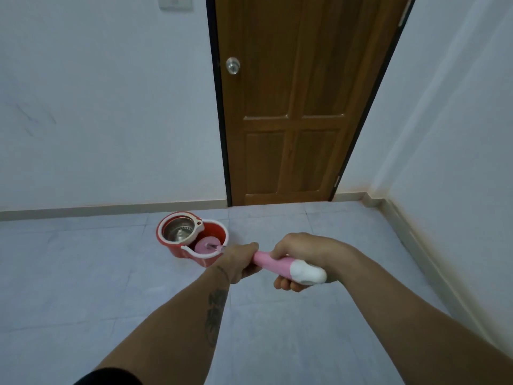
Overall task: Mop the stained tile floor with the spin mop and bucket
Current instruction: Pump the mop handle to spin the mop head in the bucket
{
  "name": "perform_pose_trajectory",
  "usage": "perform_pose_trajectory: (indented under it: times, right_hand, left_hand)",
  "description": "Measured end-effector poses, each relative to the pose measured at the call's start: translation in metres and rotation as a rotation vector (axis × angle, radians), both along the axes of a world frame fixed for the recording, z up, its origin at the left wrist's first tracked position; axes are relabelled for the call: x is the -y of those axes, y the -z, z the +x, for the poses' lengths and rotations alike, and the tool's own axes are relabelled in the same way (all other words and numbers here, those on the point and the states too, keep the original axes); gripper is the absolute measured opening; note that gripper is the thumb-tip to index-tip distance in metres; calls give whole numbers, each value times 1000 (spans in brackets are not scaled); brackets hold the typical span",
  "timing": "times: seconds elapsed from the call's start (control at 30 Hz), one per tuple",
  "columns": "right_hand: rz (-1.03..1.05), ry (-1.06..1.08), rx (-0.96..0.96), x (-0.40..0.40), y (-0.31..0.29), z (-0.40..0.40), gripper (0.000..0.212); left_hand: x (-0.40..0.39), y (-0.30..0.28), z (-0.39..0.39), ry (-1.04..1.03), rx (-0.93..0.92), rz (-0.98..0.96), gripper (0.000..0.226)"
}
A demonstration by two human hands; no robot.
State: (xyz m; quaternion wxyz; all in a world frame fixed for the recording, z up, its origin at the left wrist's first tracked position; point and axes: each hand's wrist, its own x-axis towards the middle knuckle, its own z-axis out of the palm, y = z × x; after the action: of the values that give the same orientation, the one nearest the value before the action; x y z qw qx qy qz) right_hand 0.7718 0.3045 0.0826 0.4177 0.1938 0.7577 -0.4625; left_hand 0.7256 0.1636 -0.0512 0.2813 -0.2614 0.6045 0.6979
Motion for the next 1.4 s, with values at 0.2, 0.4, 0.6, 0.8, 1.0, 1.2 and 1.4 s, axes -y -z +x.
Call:
perform_pose_trajectory:
  times: [0.2,0.4,0.6,0.8,1.0,1.2,1.4]
  right_hand:
    - [-64,-56,23,-28,-2,-59,43]
    - [-421,183,-127,-28,-18,-121,21]
    - [-215,135,-625,45,-10,-199,32]
    - [53,163,-1011,142,-24,-279,41]
    - [-41,141,-1036,200,-31,-352,51]
    - [-161,123,-1118,236,-14,-400,40]
    - [-398,216,-914,248,-19,-450,20]
  left_hand:
    - [-17,2,-42,15,31,-30,20]
    - [13,-4,-100,96,-94,-123,37]
    - [78,-6,-189,355,-410,-418,50]
    - [140,-18,-274,435,-509,-553,39]
    - [185,-27,-331,415,-583,-627,33]
    - [213,-20,-367,358,-578,-569,26]
    - [215,-23,-391,393,-543,-631,28]
